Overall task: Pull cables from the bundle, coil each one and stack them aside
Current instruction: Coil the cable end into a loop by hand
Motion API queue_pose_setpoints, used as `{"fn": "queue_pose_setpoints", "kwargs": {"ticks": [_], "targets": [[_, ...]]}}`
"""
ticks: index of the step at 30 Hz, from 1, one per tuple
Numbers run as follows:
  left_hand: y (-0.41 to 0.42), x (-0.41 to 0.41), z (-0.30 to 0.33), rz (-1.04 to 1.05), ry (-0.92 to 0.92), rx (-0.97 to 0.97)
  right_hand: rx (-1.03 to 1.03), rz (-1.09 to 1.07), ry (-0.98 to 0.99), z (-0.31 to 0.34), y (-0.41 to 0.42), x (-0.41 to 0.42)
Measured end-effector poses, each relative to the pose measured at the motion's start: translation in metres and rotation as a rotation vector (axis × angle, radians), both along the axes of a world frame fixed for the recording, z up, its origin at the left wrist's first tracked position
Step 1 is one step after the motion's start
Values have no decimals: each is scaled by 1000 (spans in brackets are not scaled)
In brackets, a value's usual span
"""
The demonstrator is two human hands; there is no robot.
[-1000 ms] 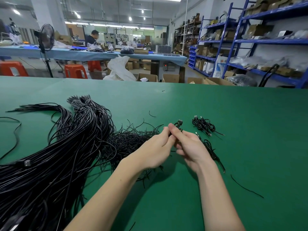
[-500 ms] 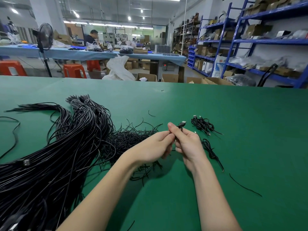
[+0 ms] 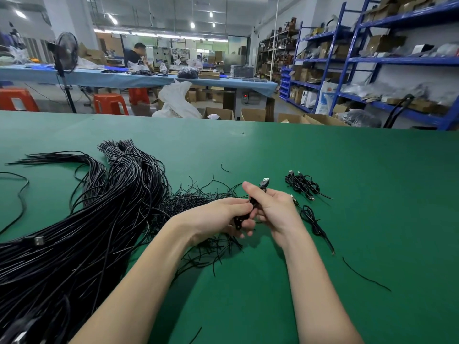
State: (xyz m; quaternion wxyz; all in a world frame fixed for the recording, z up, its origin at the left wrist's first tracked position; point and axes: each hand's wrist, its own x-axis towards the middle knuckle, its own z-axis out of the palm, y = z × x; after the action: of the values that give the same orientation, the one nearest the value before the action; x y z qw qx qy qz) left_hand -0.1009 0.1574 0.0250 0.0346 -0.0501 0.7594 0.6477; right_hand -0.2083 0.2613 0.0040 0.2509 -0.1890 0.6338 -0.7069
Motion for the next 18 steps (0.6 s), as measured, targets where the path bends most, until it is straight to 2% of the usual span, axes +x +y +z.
{"fn": "queue_pose_setpoints", "kwargs": {"ticks": [3,6,8,10,12,14,18], "targets": [[1,-1,1,109,22,-63,-10,21,26,2,0,-3],[-8,-1,0,240,71,11,90,-15,80,2,6,-10],[-16,-1,-2,334,101,102,312,-77,349,-6,9,-16],[-21,-2,-4,418,124,164,541,-46,628,-15,9,-15],[-22,-4,-7,483,137,156,705,51,764,-22,3,-5],[-23,-5,-8,522,137,111,789,79,833,-26,-6,5],[-22,-5,-9,559,128,36,785,-57,820,-25,-12,9]]}}
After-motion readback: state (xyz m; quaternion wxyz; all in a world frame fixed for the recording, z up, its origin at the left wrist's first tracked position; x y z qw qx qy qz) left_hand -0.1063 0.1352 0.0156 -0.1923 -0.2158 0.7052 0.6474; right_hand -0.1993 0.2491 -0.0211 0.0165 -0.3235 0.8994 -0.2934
